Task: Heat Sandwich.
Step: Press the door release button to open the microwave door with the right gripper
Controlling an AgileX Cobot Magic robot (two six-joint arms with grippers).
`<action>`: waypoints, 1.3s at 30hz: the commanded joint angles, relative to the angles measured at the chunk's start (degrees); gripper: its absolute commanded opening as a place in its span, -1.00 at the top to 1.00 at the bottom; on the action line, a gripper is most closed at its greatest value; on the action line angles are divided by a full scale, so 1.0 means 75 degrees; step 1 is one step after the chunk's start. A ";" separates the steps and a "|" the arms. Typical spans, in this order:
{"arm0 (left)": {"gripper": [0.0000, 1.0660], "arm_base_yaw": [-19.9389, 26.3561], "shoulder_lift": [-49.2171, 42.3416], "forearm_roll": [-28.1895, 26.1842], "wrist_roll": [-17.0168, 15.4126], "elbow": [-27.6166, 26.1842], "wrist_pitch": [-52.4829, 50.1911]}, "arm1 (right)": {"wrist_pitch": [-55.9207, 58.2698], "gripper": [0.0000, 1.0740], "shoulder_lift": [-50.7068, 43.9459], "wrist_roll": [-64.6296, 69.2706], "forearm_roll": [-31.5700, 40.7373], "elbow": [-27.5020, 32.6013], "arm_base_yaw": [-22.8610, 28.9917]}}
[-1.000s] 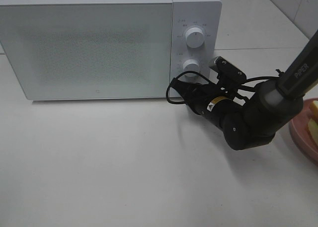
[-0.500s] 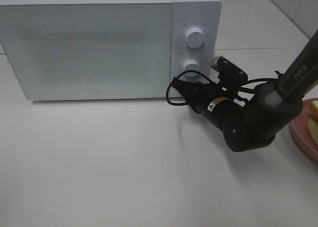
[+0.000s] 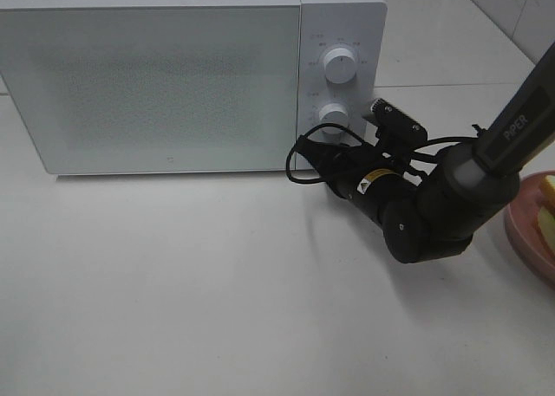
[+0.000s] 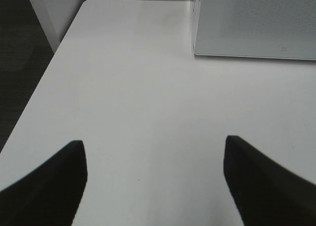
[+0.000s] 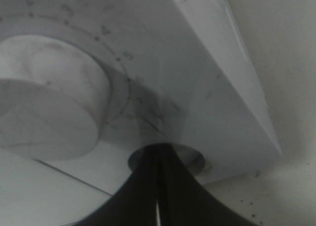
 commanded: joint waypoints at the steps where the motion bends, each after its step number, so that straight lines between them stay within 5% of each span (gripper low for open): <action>1: -0.38 0.0008 -0.0130 0.0038 -0.0015 0.0023 -0.0138 | -0.1192 1.00 -0.0092 -0.0122 0.0489 -0.0405 -0.0183; 22: -0.38 0.0008 -0.0130 0.0038 -0.0015 0.0023 -0.0138 | -0.1719 1.00 -0.0092 -0.0222 0.1092 -0.0405 -0.0237; 39: -0.38 0.0008 -0.0130 0.0038 -0.0008 0.0023 -0.0138 | -0.1253 1.00 -0.0092 -0.0229 0.0474 -0.0871 -0.0542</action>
